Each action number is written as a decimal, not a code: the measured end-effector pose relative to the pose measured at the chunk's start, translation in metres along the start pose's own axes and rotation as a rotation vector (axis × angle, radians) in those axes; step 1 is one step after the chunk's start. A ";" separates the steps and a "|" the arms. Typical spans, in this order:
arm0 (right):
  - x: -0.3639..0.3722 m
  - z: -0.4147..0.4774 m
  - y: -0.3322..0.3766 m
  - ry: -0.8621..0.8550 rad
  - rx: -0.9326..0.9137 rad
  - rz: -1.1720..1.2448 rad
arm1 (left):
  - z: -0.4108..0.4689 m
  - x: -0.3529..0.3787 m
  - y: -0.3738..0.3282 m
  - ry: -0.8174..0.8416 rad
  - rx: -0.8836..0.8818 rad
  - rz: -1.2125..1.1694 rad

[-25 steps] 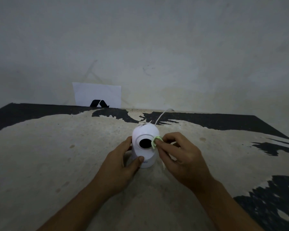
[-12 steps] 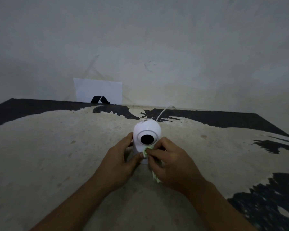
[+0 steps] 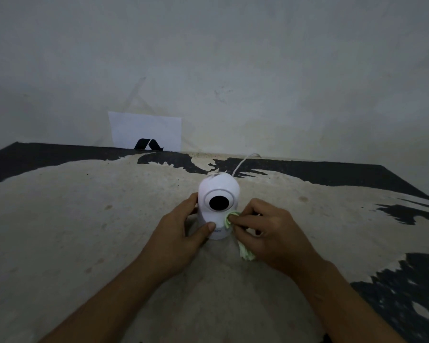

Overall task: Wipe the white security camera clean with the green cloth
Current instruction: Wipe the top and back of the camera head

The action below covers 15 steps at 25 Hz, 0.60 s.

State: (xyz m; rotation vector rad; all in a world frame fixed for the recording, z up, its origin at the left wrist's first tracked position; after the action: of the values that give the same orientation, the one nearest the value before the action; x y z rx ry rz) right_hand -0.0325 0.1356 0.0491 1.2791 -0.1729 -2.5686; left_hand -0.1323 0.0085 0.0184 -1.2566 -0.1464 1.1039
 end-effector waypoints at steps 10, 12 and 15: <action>0.002 -0.002 -0.003 -0.008 -0.011 0.034 | -0.002 0.000 0.001 -0.007 -0.013 -0.005; 0.016 -0.003 0.008 0.064 -0.049 0.034 | -0.002 0.000 -0.001 0.003 -0.009 -0.005; 0.022 -0.004 0.013 0.100 -0.077 0.023 | -0.001 0.000 -0.004 0.001 -0.008 -0.005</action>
State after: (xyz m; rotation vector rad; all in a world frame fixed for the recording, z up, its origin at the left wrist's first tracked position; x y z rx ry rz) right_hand -0.0399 0.1170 0.0326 1.3649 -0.0680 -2.4598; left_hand -0.1296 0.0081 0.0212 -1.2637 -0.1529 1.0995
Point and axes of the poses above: each hand's wrist, its own z-axis towards the middle knuckle, its own x-axis out of the palm, y = z × x, the point moved 6 cm from there along z, towards the middle knuckle
